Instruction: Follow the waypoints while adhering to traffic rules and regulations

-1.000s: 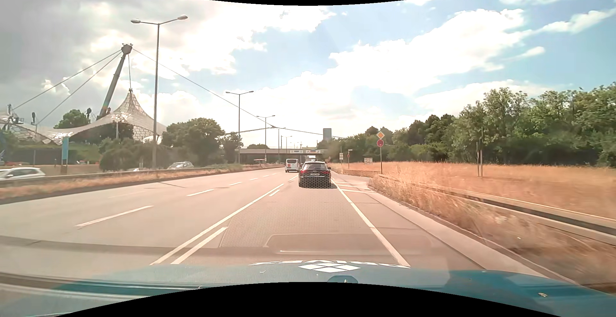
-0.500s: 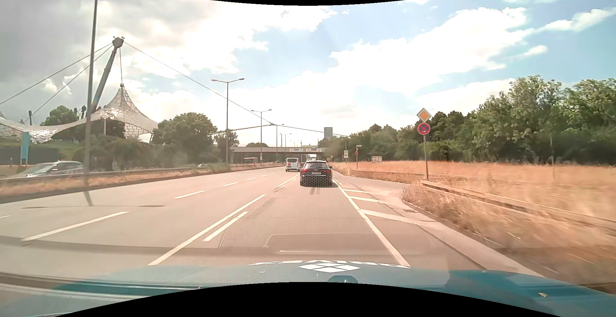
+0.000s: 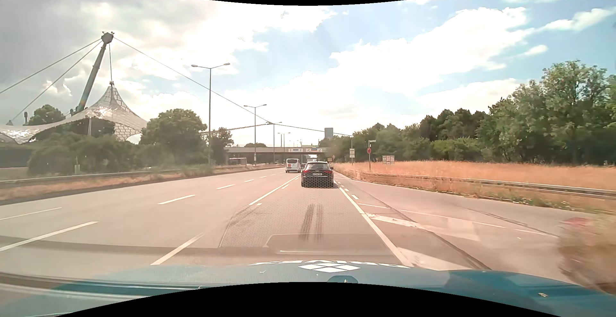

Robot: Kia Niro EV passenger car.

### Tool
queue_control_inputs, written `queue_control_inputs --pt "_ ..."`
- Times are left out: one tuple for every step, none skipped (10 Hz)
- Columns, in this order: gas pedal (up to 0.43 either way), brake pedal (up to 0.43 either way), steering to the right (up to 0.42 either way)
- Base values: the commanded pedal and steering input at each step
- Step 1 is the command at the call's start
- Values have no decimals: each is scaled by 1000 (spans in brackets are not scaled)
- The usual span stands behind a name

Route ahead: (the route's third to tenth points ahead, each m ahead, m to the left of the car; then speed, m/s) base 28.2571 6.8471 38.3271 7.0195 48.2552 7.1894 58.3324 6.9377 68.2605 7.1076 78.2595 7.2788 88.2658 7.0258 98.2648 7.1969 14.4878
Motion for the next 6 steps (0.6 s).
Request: queue_control_inputs --pt "169 0 -3" --pt "169 0 -3" --pt "177 0 -3" --pt "177 0 -2" --pt "177 0 -2" --pt "177 0 -2"
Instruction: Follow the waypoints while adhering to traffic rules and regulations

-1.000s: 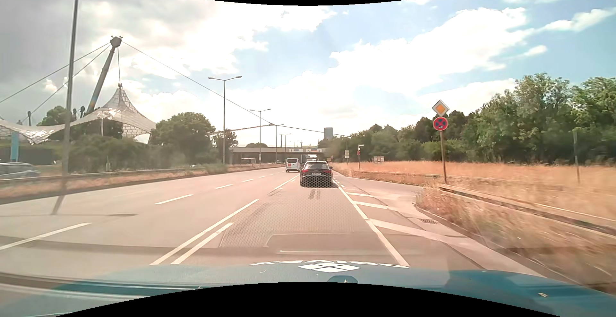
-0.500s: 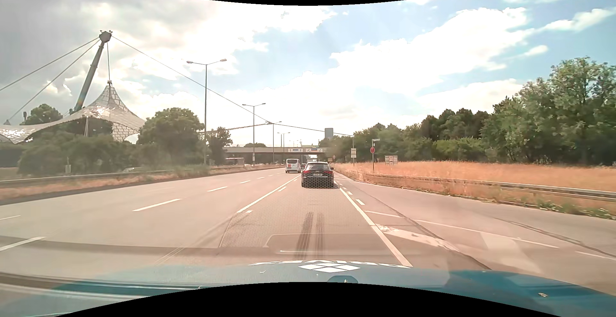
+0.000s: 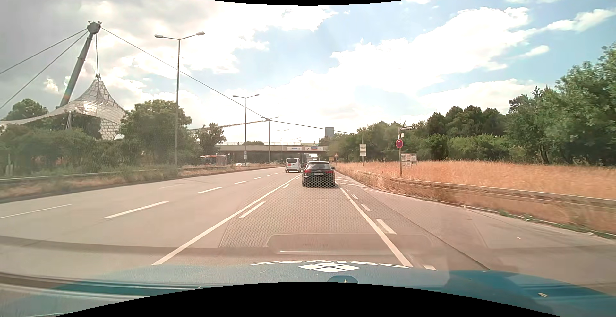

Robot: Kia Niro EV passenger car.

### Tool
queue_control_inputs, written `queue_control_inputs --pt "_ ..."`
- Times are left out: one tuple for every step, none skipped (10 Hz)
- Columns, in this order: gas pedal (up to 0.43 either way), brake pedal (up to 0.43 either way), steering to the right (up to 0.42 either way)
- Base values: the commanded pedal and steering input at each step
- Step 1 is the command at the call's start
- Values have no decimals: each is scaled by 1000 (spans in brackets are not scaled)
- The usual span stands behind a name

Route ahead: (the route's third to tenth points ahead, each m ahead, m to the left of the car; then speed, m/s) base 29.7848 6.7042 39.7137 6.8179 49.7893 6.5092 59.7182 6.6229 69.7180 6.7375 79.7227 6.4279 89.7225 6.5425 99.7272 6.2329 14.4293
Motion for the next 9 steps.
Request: queue_control_inputs --pt "177 0 -1" --pt "177 0 -1" --pt "177 0 -1" --pt "177 0 -1" --pt "177 0 -2" --pt "177 0 -1" --pt "177 0 -1" --pt "177 0 -1" --pt "177 0 -2"
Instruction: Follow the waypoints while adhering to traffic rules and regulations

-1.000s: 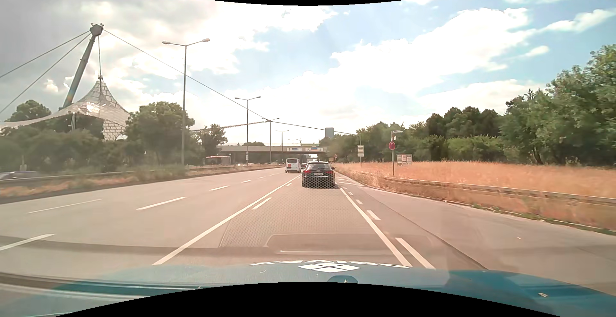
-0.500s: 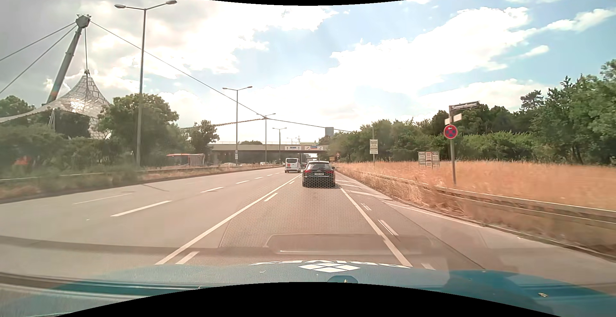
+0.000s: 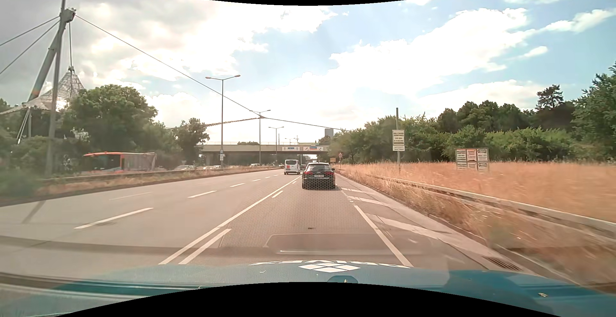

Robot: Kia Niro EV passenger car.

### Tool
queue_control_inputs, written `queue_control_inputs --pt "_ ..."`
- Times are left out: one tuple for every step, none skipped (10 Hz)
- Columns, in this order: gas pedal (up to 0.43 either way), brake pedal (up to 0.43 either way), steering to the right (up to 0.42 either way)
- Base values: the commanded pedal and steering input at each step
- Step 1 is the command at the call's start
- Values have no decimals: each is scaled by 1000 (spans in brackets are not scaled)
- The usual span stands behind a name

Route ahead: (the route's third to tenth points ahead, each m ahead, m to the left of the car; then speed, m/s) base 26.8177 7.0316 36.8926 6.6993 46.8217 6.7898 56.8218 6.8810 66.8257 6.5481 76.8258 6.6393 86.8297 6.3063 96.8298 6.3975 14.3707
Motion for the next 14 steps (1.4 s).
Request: queue_control_inputs --pt "177 0 -2" --pt "157 0 -1" --pt "157 0 -1" --pt "157 0 -1" --pt "157 0 -1" --pt "169 0 -1" --pt "169 0 -2" --pt "169 0 -2" --pt "169 0 -2" --pt "169 0 -1" --pt "169 0 -2" --pt "177 0 -2" --pt "177 0 -2" --pt "177 0 -3"
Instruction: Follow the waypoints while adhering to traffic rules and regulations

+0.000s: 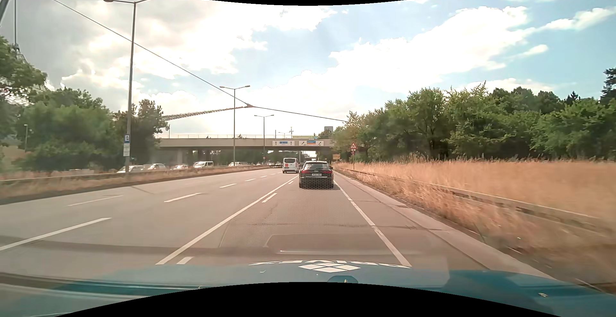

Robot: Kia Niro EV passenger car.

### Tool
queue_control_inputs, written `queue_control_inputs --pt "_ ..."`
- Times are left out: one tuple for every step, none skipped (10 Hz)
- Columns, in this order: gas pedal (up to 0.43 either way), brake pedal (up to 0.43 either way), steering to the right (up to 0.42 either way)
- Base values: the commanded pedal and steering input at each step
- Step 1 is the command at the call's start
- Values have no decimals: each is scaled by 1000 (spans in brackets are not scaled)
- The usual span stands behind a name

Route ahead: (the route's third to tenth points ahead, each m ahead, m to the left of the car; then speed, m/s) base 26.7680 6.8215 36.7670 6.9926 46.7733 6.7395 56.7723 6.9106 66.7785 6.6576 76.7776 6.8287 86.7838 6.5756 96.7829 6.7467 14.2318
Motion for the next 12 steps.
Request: queue_control_inputs --pt "189 0 -5" --pt "189 0 -5" --pt "189 0 -6" --pt "189 0 -5" --pt "189 0 -4" --pt "189 0 -3" --pt "189 0 -3" --pt "189 0 -3" --pt "189 0 -3" --pt "177 0 -3" --pt "157 0 -3" --pt "138 0 -4"
